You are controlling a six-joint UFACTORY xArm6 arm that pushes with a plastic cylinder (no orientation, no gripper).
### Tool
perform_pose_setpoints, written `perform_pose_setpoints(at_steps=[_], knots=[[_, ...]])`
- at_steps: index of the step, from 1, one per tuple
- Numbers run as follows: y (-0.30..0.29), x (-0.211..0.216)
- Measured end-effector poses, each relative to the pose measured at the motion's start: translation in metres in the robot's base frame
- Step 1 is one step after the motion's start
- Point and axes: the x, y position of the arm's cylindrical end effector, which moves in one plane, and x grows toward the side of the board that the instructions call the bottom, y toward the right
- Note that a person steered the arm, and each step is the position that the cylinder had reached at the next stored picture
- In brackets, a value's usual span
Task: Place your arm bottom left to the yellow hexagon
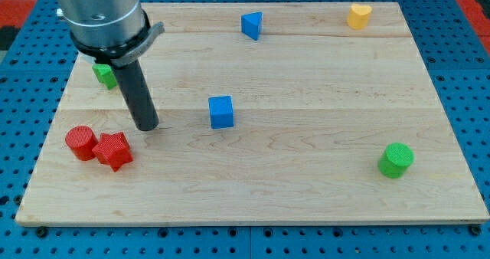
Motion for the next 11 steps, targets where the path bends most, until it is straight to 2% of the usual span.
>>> perform_pose_setpoints(at_steps=[1, 3, 4, 5, 6, 8, 10, 11], knots=[[0.026, 0.0], [-0.026, -0.064], [0.017, -0.103], [0.017, -0.133], [-0.035, -0.147], [-0.127, -0.12], [-0.01, -0.083], [0.025, -0.047]])
